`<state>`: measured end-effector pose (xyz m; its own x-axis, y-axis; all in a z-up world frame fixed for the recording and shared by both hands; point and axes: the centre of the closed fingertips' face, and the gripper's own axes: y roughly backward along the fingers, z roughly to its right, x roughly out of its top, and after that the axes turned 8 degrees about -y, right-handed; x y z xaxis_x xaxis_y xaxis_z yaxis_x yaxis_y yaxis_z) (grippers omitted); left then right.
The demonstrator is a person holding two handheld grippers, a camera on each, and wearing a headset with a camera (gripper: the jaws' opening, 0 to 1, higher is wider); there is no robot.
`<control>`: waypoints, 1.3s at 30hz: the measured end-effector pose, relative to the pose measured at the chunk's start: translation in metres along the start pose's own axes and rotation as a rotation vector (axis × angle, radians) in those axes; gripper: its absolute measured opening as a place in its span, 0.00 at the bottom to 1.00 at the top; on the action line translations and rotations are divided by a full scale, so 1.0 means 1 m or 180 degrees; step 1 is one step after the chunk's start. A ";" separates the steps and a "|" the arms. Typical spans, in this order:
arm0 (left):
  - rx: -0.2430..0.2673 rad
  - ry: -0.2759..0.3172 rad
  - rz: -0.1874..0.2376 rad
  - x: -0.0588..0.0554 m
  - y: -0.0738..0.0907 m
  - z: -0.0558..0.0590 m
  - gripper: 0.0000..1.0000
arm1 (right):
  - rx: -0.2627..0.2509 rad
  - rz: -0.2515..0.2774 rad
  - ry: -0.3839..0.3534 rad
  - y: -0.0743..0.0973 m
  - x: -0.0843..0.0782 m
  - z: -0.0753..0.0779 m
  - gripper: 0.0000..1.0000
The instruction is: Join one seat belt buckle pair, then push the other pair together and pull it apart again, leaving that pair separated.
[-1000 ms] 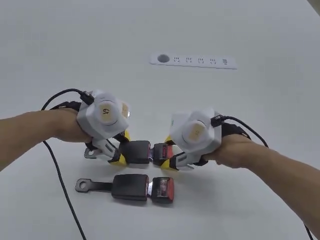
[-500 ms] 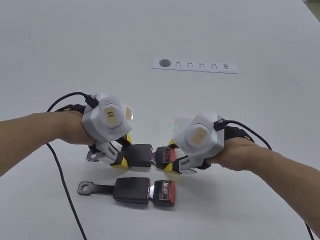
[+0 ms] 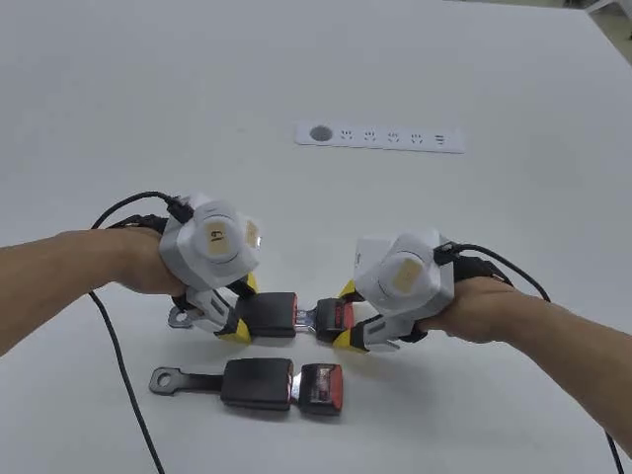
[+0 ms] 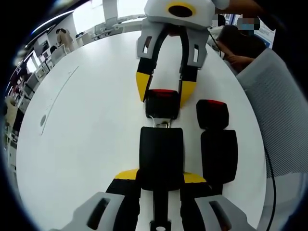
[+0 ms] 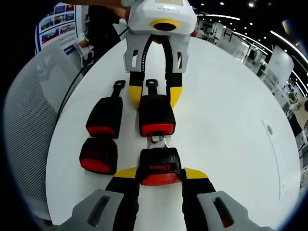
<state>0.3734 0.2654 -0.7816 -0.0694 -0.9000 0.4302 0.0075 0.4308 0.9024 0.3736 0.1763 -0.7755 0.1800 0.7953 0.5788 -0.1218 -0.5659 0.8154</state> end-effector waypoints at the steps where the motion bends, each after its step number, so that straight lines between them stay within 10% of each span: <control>1: 0.0000 0.0000 0.0004 0.000 0.000 0.000 0.32 | 0.0003 0.0001 0.0008 0.000 0.000 0.000 0.30; 39: 0.0004 -0.0017 0.0042 0.002 0.001 0.001 0.32 | 0.0028 -0.0152 0.0026 0.019 -0.033 0.009 0.31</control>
<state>0.3725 0.2643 -0.7798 -0.0746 -0.8940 0.4419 0.0071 0.4427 0.8967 0.3742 0.1375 -0.7791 0.1775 0.8232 0.5393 -0.1046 -0.5291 0.8421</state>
